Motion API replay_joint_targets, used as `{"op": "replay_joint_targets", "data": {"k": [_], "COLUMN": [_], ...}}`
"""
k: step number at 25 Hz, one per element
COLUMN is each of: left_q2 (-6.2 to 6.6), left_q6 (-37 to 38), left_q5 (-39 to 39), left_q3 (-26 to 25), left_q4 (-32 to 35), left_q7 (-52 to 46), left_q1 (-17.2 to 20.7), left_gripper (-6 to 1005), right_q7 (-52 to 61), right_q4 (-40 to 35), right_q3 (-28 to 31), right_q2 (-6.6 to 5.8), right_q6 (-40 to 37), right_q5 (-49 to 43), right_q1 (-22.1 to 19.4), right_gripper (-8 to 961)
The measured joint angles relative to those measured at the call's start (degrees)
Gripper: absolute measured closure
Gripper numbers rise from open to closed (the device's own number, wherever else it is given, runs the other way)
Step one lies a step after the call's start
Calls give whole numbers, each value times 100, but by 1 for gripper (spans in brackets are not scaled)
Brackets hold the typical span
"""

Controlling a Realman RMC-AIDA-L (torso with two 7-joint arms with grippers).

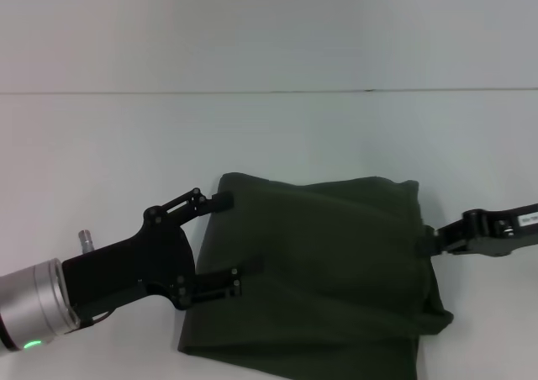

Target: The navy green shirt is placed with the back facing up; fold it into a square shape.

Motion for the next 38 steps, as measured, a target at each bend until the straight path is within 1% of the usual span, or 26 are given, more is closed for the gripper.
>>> {"op": "replay_joint_targets", "data": {"k": [4,7,13,17,20,21,23,26,30,34,37,38], "left_q2": [0,0,0,0,8,13,16,18,13,8,3,0], "left_q6": [0,1,59,81,97,104,103,57,23,-1,-93,-115], "left_q5": [-2,-3,-53,-184,-325,-428,-496,-688,-857,-926,-970,-994], "left_q3": [0,0,0,-3,-92,-205,-270,-426,-696,-943,-1033,-1044], "left_q4": [-1,-23,-55,-61,-57,-69,-90,-217,-421,-596,-666,-681], "left_q7": [0,0,0,-62,-299,-406,-436,-485,-525,-517,-518,-518], "left_q1": [-5,-9,4,30,33,34,39,75,109,126,144,149], "left_gripper": [122,122,122,122,122,122,122,122,122,122,122,122], "right_q7": [-118,-183,-223,-290,-439,-522,-612,-871,-1595,-2173,-2340,-2366], "right_q4": [8,46,56,57,60,63,66,69,216,548,645,653], "right_q3": [279,374,380,454,645,747,913,1024,1050,1035,1015,1015], "right_q2": [-64,-90,-53,-19,-11,-11,-11,-11,-39,-100,-100,-90], "right_q6": [54,107,138,114,-79,-185,-313,-526,-899,-1110,-1095,-1077], "right_q5": [15,18,18,30,218,354,620,1013,1414,1433,1242,1176], "right_q1": [-163,-211,-234,-285,-429,-534,-748,-1161,-1631,-1872,-1908,-1893], "right_gripper": [947,947,948,917,893,886,870,809,729,648,413,369]}}
